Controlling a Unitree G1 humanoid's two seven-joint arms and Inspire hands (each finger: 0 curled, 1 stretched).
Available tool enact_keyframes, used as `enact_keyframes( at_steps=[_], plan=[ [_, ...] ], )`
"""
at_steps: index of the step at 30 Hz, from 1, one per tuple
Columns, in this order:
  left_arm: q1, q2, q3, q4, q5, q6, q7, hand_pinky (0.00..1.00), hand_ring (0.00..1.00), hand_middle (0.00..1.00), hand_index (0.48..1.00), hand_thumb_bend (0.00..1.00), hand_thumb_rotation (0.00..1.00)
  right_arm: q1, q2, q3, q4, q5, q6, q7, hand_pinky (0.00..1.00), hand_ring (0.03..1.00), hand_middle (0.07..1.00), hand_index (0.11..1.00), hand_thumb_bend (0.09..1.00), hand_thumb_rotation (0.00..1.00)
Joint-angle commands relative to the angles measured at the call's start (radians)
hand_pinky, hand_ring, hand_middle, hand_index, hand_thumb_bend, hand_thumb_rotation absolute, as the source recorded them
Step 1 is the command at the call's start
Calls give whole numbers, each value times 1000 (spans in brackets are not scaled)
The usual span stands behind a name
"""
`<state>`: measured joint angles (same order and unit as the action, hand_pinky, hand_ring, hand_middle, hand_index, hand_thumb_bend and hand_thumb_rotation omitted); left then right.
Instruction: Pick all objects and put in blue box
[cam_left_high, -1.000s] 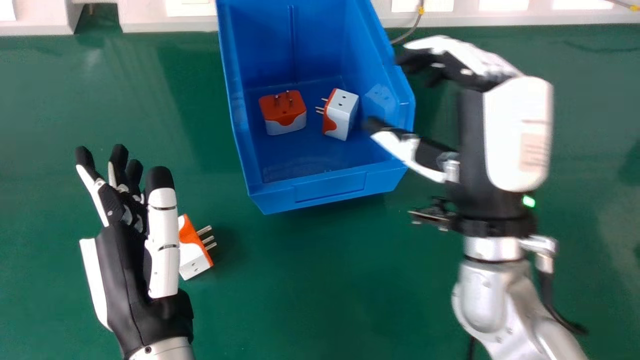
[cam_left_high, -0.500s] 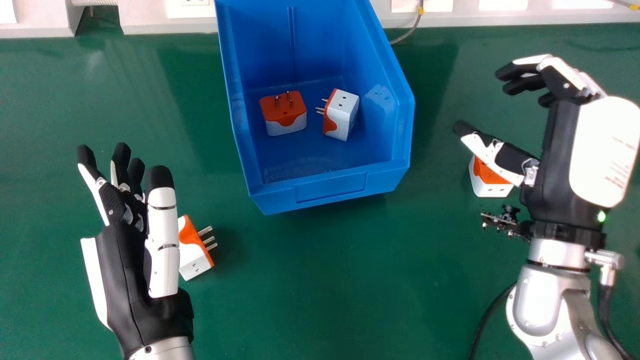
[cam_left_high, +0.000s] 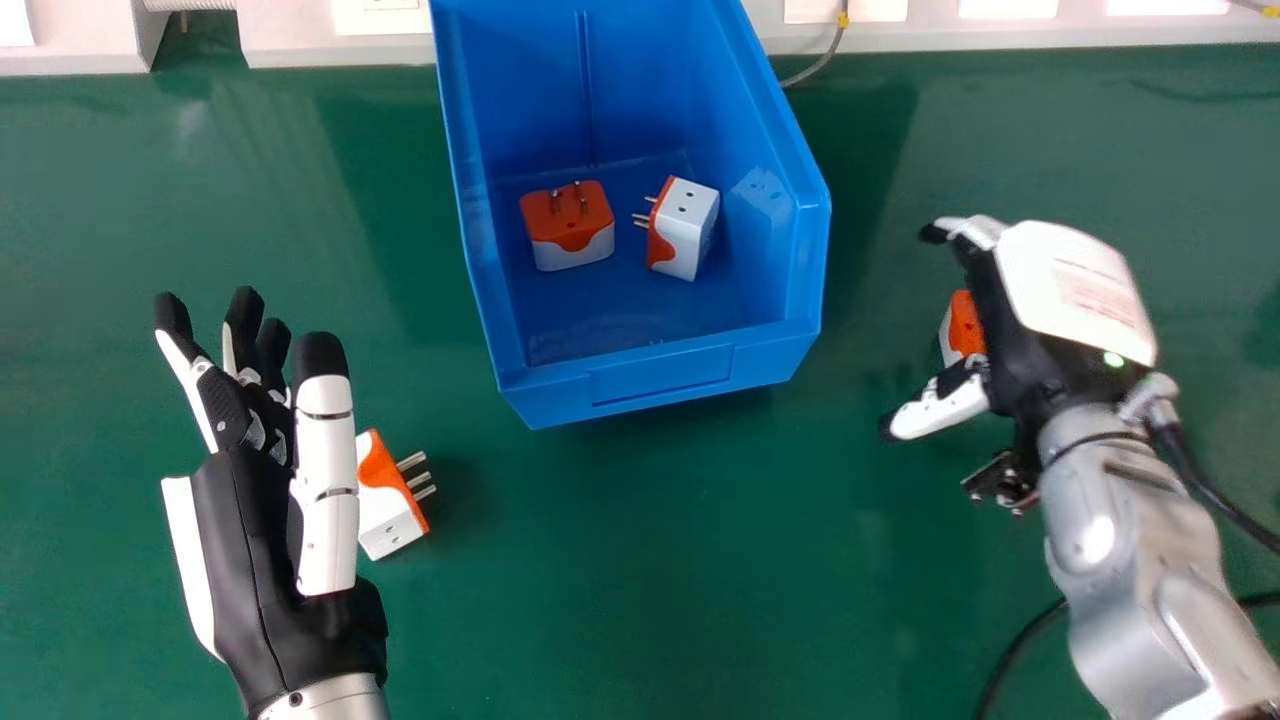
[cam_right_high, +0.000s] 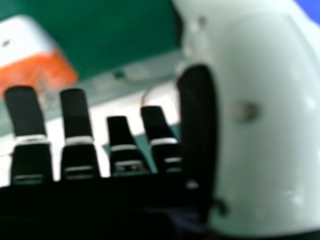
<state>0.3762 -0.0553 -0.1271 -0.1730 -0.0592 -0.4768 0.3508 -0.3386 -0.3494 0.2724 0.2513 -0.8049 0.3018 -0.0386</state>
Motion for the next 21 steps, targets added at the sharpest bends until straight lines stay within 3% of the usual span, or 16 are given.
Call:
enact_keyframes(
  at_steps=[1,8,12,21],
  plan=[
    [-12,-83,-8,-19,5,-13,3,927,966,976,967,565,700,-36,-12,10,25,-10,0,-3,567,768,901,825,929,130],
    [-23,-81,-4,-19,5,-5,5,917,960,971,963,575,692,-70,-9,24,105,9,-10,-18,667,854,924,833,918,165],
    [-27,-77,-5,-20,-2,-3,-3,926,965,977,971,569,700,-80,-15,30,135,17,-29,-33,667,858,920,824,912,175],
    [-35,-80,-5,-25,-3,7,-2,927,963,974,967,561,694,-46,-31,8,44,22,-41,-66,687,856,911,797,852,137]
  ],
)
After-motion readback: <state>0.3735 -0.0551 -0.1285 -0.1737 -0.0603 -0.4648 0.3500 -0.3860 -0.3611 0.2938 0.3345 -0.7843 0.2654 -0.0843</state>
